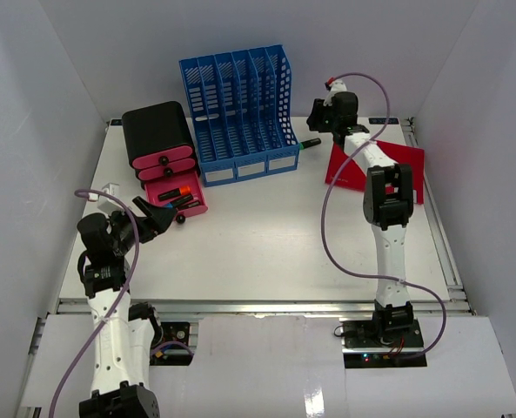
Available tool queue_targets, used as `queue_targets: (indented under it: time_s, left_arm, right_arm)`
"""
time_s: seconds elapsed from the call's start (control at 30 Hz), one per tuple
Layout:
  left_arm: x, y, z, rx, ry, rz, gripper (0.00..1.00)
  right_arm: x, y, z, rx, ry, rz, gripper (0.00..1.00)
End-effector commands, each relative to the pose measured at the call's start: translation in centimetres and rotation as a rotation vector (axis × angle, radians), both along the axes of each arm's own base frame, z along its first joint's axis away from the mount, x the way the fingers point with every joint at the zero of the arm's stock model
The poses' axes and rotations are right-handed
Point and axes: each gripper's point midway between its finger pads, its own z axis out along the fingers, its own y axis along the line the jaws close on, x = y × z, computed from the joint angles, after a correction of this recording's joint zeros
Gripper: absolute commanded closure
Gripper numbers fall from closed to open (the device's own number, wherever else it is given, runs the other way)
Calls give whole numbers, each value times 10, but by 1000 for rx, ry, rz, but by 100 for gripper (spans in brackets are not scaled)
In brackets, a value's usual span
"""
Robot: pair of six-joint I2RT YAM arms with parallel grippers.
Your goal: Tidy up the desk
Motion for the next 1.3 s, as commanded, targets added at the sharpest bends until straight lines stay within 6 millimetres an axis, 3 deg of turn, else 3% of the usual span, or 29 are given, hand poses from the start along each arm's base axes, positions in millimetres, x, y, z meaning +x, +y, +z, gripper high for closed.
queue_targets:
  time_s: [0.0, 0.2, 0.63, 0.8, 0.93, 0.97, 1.17, 1.27]
  left_arm:
    - [2, -2, -2, 12, -19, -29, 9]
    - [2, -3, -2, 11, -19, -37, 9]
    - [1, -3, 0, 18, -31, -35, 9]
    - [0, -3, 0, 19, -36, -36, 9]
    - [0, -3, 1, 21, -40, -37, 9]
    - [0, -4, 1, 22, -41, -37, 9]
    - [-2, -5, 5, 23, -55, -41, 9]
    - [-2, -5, 5, 24, -58, -43, 9]
  right_arm:
    - [29, 14, 38, -35, -191, -49, 52]
    - [41, 12, -11, -81, -135, -109, 52]
    - [32, 9, -65, -174, -35, -44, 55]
    - [23, 8, -74, -169, 11, -22, 55]
    - [3, 12, -90, -141, 75, 39, 56]
    - [0, 14, -85, -132, 75, 58, 56]
    - [-23, 16, -96, -130, 142, 104, 57]
    - [-31, 13, -89, -126, 149, 103, 57]
